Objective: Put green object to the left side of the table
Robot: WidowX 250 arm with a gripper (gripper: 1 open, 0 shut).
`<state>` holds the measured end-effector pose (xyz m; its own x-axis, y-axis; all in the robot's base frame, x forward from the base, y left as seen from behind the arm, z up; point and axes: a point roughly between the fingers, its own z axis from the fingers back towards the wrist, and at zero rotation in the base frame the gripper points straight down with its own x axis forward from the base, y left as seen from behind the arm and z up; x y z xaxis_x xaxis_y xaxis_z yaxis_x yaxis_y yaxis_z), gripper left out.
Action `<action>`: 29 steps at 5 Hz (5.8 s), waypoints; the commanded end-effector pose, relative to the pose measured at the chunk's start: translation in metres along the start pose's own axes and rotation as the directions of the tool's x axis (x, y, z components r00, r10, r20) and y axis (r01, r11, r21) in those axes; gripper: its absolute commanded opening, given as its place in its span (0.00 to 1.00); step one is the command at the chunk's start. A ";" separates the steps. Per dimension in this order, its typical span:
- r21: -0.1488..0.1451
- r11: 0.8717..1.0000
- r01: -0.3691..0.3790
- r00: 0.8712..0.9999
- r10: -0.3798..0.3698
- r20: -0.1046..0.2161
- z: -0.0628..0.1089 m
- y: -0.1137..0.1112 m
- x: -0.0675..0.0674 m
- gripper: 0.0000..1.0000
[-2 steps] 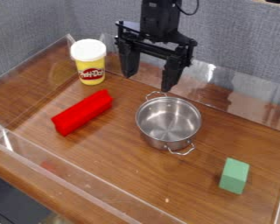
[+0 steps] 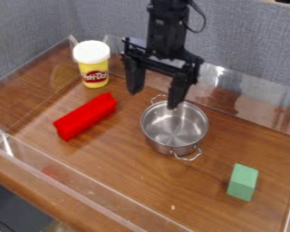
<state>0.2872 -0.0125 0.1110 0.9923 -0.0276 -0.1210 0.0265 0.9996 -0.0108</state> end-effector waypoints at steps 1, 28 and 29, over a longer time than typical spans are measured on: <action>-0.001 0.999 0.044 0.999 -0.044 0.026 0.001 -0.016 0.001 1.00; -0.033 0.987 0.157 0.974 -0.160 -0.160 -0.086 -0.116 0.018 0.00; -0.035 0.988 0.151 0.973 -0.155 -0.172 -0.086 -0.115 0.018 1.00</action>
<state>0.2842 -0.1297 0.0153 0.9295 -0.1831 -0.3200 0.1729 0.9831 -0.0604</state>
